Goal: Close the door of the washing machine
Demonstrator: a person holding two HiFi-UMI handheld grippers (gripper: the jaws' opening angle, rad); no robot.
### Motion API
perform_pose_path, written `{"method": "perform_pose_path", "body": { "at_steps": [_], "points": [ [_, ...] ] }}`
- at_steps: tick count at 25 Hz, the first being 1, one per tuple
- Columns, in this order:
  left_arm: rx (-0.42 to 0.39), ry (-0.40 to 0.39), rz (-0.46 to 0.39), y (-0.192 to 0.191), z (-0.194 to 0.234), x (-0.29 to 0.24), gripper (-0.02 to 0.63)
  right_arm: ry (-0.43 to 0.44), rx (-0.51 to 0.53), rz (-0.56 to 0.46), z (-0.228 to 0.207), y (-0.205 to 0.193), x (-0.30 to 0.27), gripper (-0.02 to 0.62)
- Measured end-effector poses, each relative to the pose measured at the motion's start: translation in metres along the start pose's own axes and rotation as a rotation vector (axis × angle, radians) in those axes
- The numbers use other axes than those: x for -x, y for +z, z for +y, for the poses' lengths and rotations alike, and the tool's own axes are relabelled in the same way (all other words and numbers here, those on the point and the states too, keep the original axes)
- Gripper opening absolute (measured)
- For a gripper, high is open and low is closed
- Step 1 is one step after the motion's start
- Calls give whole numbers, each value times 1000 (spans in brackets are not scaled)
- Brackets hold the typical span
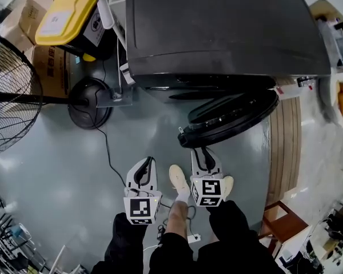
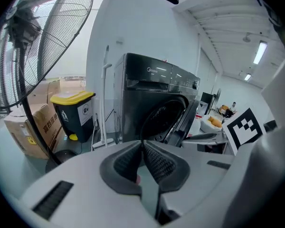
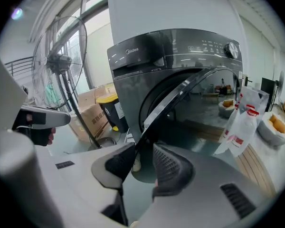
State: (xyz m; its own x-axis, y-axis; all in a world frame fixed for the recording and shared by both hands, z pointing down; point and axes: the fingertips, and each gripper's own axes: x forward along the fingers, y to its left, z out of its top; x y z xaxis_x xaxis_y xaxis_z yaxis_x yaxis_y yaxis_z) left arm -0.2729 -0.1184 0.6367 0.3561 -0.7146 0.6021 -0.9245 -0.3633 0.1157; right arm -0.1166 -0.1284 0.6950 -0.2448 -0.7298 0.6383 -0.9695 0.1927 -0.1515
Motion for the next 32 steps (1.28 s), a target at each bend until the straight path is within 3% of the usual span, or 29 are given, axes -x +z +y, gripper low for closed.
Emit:
{"method": "perform_pose_path", "body": {
  "at_steps": [18, 32],
  "points": [
    [-28, 10, -71, 44, 39, -32, 34, -4, 47, -44, 11, 41, -51, 118],
    [-33, 36, -79, 59, 59, -48, 34, 3, 74, -63, 12, 69, -85, 110]
  ]
}}
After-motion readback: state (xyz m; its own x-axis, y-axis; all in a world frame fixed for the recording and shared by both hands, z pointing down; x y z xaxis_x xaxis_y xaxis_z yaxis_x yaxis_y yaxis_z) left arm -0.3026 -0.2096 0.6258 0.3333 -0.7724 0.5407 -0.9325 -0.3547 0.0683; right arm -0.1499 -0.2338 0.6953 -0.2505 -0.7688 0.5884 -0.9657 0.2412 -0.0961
